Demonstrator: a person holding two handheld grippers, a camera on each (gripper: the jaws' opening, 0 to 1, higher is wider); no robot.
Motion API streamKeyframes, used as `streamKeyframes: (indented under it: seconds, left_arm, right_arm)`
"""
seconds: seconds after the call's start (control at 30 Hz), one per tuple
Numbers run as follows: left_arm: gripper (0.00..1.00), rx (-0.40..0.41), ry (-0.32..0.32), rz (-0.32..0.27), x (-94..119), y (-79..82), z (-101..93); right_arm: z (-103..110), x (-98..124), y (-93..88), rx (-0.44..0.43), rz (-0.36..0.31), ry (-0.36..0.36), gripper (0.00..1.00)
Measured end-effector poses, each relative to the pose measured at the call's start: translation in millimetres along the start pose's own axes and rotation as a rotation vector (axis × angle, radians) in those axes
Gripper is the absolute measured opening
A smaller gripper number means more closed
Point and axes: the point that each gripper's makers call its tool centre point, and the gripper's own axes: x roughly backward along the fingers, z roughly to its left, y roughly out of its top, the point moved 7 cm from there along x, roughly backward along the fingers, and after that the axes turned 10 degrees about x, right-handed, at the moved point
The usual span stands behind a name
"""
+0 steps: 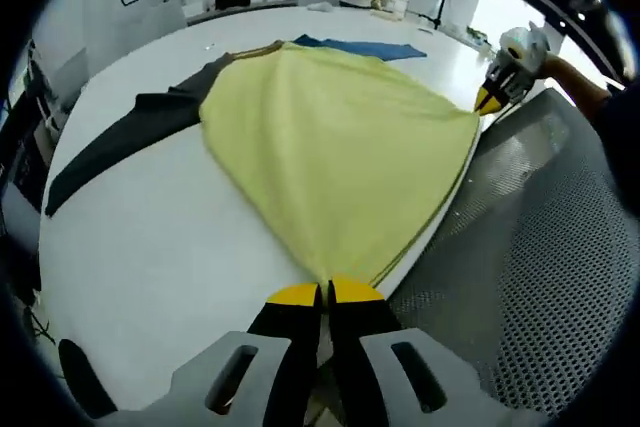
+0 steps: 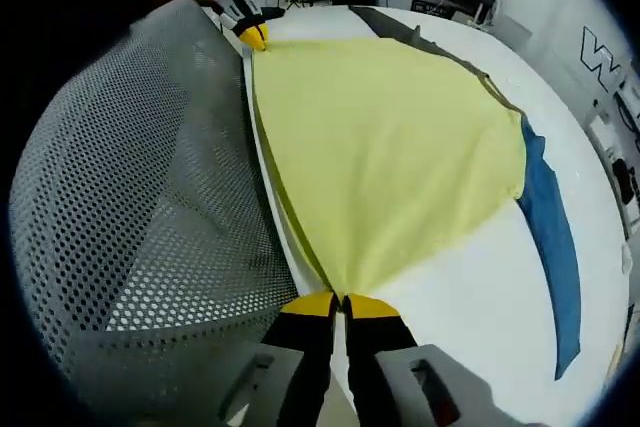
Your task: Fold the garment on the visible template until the final outline fits inside the template.
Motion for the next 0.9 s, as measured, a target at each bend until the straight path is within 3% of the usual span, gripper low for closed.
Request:
streamKeyframes:
  seconds: [0.27,0.5,0.7,0.9]
  left_arm:
    - [0.00,-0.011,-0.016,0.017,-4,-1.1,-1.4]
    - [0.03,-0.036,-0.023,0.035,-3,-2.0,-6.8]
    - [0.18,-0.029,-0.035,0.027,-2,-2.4,-8.1]
    - [0.28,-0.034,-0.009,0.032,1,-3.1,-2.6]
  right_arm:
    - [4,-12,-7.9,0.011,0.040,0.007,0.00]
    - [2,-11,-7.7,-0.054,0.055,0.016,0.04]
    - [2,-9,-7.7,-0.083,0.055,0.003,0.12]
    - [1,2,-2.8,-0.119,-0.010,-0.015,0.19]
